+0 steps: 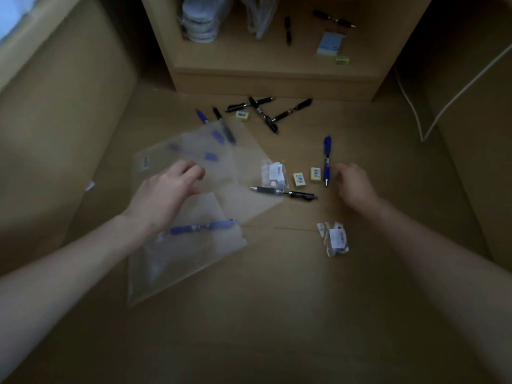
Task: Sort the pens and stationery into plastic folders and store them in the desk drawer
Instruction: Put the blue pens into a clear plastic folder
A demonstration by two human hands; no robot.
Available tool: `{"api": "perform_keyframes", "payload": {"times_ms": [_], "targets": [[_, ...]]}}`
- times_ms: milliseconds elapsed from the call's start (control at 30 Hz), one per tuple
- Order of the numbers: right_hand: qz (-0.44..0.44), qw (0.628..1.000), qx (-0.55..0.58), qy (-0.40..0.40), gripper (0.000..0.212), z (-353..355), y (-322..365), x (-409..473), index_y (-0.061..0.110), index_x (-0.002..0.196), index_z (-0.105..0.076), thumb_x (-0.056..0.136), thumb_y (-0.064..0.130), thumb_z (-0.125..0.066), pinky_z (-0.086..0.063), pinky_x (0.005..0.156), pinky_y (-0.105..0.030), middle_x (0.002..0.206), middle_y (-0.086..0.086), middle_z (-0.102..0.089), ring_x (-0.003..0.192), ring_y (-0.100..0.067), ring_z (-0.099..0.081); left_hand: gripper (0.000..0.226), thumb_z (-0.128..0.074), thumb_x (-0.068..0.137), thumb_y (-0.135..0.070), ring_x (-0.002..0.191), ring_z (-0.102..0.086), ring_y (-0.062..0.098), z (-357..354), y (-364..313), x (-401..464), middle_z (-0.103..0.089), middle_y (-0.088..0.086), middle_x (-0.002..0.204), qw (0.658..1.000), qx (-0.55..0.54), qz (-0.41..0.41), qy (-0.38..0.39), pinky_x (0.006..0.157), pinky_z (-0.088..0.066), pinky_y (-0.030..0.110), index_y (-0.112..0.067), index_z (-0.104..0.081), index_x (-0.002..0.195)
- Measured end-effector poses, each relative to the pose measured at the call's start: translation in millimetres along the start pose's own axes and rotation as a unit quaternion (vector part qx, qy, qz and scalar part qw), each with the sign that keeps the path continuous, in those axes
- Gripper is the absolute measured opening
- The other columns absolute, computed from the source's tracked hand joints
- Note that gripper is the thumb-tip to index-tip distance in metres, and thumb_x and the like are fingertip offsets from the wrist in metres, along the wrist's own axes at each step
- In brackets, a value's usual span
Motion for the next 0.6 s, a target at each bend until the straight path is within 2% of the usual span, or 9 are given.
{"api": "perform_keyframes", "payload": {"times_ms": [67, 133, 300, 400, 467, 600], "targets": [[-0.013, 1.0, -0.019, 0.02, 0.052, -6, -2, 10, 0.018, 0.142, -0.039, 0.094, -0.001, -0.033, -0.038, 0.092, -0.038, 0.124, -0.02, -0.046, 0.116, -0.034, -0.047, 0.031, -0.076, 0.075, -0.007, 0.07, -0.063, 0.036, 3, 7, 3, -0.059, 0.013, 0.103, 1.0, 0.0, 0.014, -0.014, 0.051, -0.051, 0.039, -0.011, -0.054, 0.097], [-0.001, 0.998, -0.051, 0.033, 0.051, -12, 3, 18, 0.018, 0.144, -0.038, 0.096, 0.002, -0.033, -0.038, 0.088, -0.035, 0.124, -0.018, -0.045, 0.114, -0.032, -0.047, 0.029, -0.076, 0.075, -0.007, 0.07, -0.063, 0.038, 6, 12, 5, -0.059, 0.014, 0.102, 0.999, 0.003, 0.027, -0.019, 0.052, -0.052, 0.04, -0.009, -0.055, 0.096], [0.023, 0.998, -0.06, 0.003, 0.036, -14, 5, 26, 0.014, 0.126, -0.056, 0.094, 0.004, -0.04, -0.033, 0.073, -0.028, 0.115, -0.015, -0.048, 0.104, -0.029, -0.049, 0.027, -0.074, 0.077, -0.01, 0.073, -0.063, 0.038, 7, 14, 8, -0.058, 0.014, 0.104, 0.999, 0.017, 0.029, -0.01, 0.053, -0.053, 0.042, -0.008, -0.057, 0.098], [0.03, 0.999, 0.024, -0.027, 0.025, -13, 1, 18, 0.007, 0.11, -0.066, 0.09, 0.0, -0.051, -0.031, 0.079, -0.022, 0.114, -0.018, -0.048, 0.106, -0.032, -0.046, 0.027, -0.074, 0.077, -0.011, 0.074, -0.063, 0.036, 6, 13, 9, -0.058, 0.012, 0.104, 1.0, 0.017, 0.024, -0.009, 0.054, -0.052, 0.04, -0.011, -0.055, 0.097], [0.045, 0.998, 0.011, -0.049, 0.022, -12, 1, 6, 0.011, 0.106, -0.069, 0.087, 0.006, -0.06, -0.032, 0.084, -0.026, 0.109, -0.013, -0.047, 0.107, -0.029, -0.043, 0.029, -0.075, 0.077, -0.011, 0.076, -0.063, 0.036, 6, 11, 9, -0.058, 0.011, 0.105, 1.0, 0.017, 0.021, -0.01, 0.054, -0.051, 0.039, -0.013, -0.054, 0.097], [0.07, 0.995, 0.041, -0.055, 0.02, -16, 9, -20, 0.015, 0.103, -0.071, 0.083, 0.012, -0.068, -0.023, 0.083, -0.023, 0.1, -0.001, -0.045, 0.105, -0.024, -0.043, 0.028, -0.075, 0.077, -0.01, 0.076, -0.063, 0.037, 8, 5, 10, -0.058, 0.013, 0.106, 1.0, 0.017, 0.013, -0.005, 0.055, -0.051, 0.039, -0.008, -0.057, 0.098]]}}
Point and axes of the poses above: each hand's wrist, its own x-axis towards the middle knuckle, its own z-axis out of the back of the hand, y = z × x, the point moved 10 cm from there along x, towards the middle knuckle
